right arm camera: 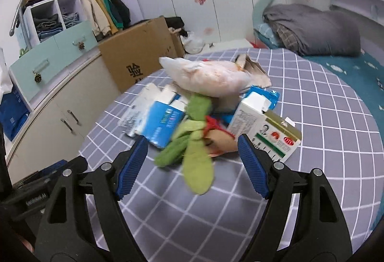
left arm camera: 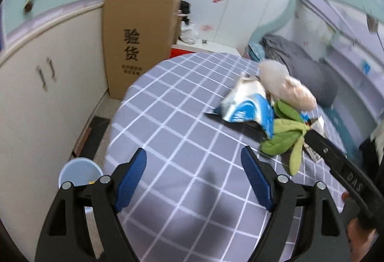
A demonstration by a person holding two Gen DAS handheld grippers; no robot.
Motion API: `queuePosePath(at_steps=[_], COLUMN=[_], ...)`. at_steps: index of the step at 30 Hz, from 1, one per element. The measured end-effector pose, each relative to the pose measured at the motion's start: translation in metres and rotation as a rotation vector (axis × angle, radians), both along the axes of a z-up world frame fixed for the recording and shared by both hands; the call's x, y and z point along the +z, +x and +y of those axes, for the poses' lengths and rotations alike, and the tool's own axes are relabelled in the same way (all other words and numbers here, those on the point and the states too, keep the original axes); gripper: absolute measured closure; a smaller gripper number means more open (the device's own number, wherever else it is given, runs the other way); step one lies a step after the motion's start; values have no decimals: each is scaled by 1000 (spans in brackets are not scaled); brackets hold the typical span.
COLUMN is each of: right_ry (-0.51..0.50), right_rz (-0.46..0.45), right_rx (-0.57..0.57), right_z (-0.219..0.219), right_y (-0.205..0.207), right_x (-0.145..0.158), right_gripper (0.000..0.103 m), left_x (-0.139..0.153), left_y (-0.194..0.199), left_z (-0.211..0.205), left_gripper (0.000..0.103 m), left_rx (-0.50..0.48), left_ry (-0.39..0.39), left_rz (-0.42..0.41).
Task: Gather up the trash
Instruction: 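Swing both tools back toward the trash on the table, then grasp the green cloth with the right tool while the left tool grasps the blue-white carton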
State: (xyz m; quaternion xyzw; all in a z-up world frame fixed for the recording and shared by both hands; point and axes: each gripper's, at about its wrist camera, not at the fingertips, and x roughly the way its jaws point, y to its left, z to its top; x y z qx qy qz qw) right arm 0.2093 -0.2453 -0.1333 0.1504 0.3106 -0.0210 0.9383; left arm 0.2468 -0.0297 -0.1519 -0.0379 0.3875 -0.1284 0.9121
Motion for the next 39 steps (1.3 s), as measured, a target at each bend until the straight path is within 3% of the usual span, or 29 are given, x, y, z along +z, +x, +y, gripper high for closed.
queuePosePath(at_steps=[4,5,8,15,20,24,28,32,35,36,37,39], right_ry=[-2,3,27,49,57,67,69,75,76,77,78,83], right_rz=[30,41,64,42,18,13,8,2,-8,-15,-22,-37], right_rx=[23,29,61,88,79,78,79,75,73,71,69,72], right_z=[-7,-7,-10,-17,-24,-28,-28,-29,-29,-29,-29,-28], right_y=[14,18,23,22,19,20,21,20,19,18,17,14], right_x=[-9,-11,-19,-19,-16,-15,-14,-14,-12,-11,-9,-4], right_gripper=[35,40,77,83,84,84,84,85,87,88,88,89], left_x=[3,3,0,-17,-5,-5,-7,-6,2,7,12,20], left_y=[4,5,13,29,26,29,32,42,43,41,41,40], left_z=[-26,-35,-56,-98,-111,-121,-129,-127,-120,-116,-111,-102], left_gripper=[24,24,24,24,24,29,50,70,73,81,99,99], left_rx=[-55,-70,-116,-207,-225,-269,-297,-260,-240,-219,-207,-163], left_ry=[128,175,283,475,550,569,563,571,509,492,465,417], left_rz=[-52,-71,-106,-123,-234,-256,-249,-275,-284,-299,-299,-297])
